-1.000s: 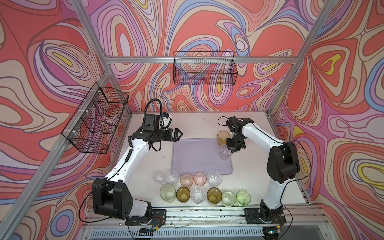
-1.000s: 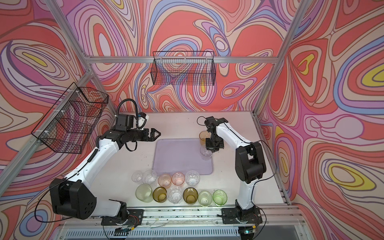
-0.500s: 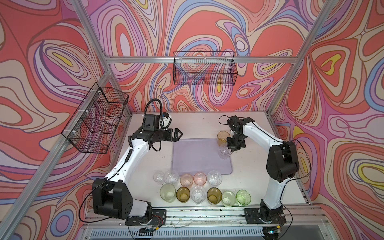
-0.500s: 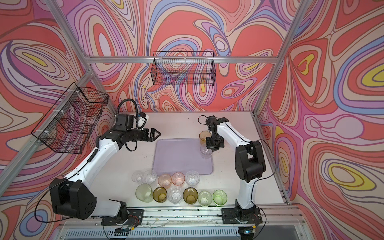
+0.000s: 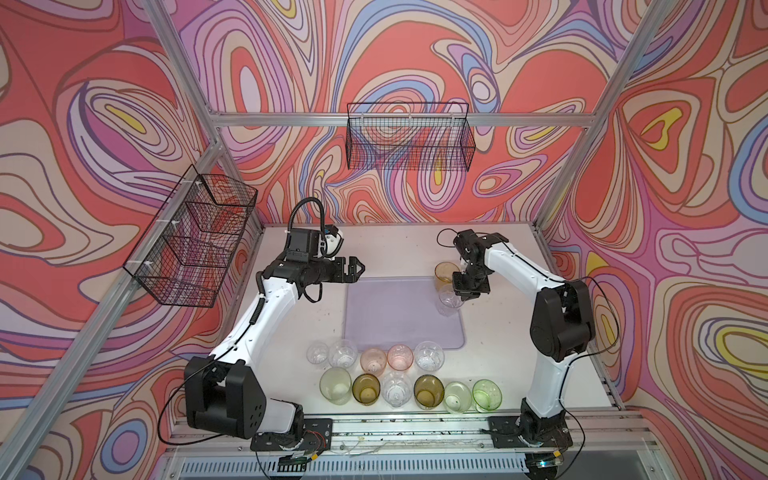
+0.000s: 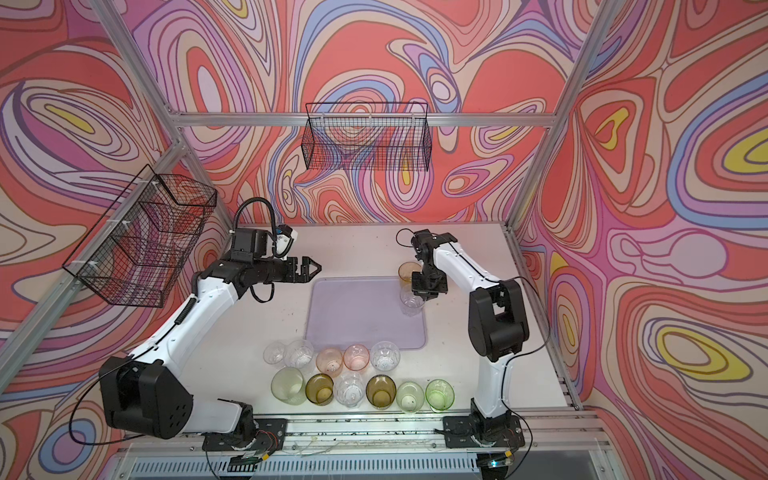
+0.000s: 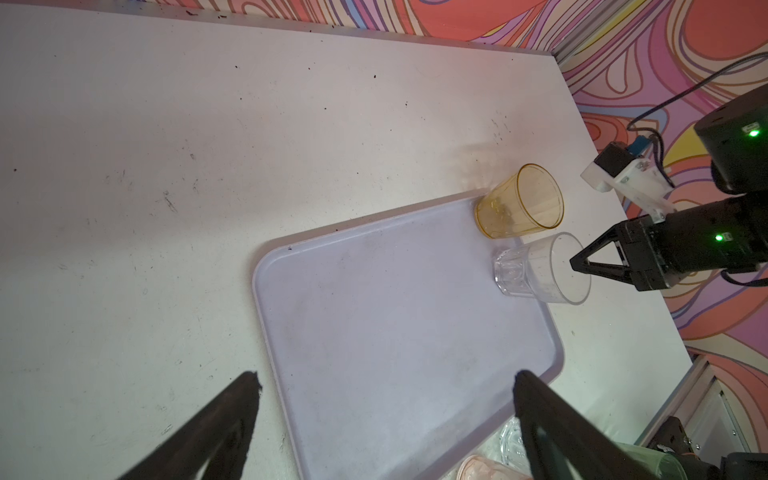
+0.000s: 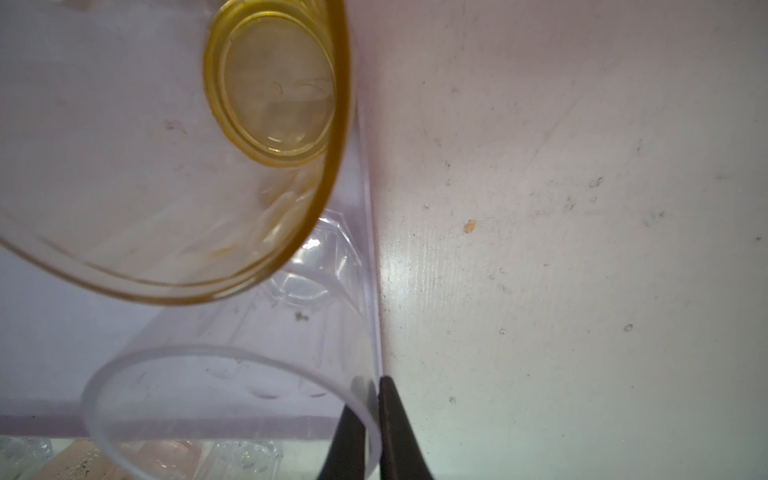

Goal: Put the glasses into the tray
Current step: 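Lower the clear glass onto the tray beside the yellow cup and open the right gripper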

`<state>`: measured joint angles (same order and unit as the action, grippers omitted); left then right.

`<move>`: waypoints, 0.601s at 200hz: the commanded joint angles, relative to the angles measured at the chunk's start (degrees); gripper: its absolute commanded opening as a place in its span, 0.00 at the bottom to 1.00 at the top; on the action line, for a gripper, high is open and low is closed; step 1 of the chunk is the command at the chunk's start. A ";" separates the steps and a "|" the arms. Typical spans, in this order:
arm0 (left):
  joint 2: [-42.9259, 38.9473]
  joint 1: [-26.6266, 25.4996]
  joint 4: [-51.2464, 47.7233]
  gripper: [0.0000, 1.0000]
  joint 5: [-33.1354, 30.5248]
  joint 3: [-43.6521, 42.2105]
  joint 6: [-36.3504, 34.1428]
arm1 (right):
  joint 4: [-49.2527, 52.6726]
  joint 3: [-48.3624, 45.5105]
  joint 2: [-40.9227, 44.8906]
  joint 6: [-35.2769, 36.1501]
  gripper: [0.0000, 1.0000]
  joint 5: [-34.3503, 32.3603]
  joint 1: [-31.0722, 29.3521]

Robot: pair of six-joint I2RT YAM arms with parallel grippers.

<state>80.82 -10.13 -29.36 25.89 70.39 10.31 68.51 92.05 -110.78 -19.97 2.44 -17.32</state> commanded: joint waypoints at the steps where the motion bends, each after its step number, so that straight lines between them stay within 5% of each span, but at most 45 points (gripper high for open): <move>1: -0.48 -0.06 -0.47 0.98 -0.14 0.27 -0.69 | -0.13 1.27 -0.98 0.43 0.10 -0.76 0.19; 120: -1.02 -0.06 -0.68 0.98 -0.34 0.41 -0.81 | 1.61 3.29 0.81 0.45 0.19 -1.16 0.25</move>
<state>80.82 -10.13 -29.36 25.89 70.39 10.31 68.99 93.21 -110.83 -19.73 2.28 -17.32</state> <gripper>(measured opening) 0.978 0.188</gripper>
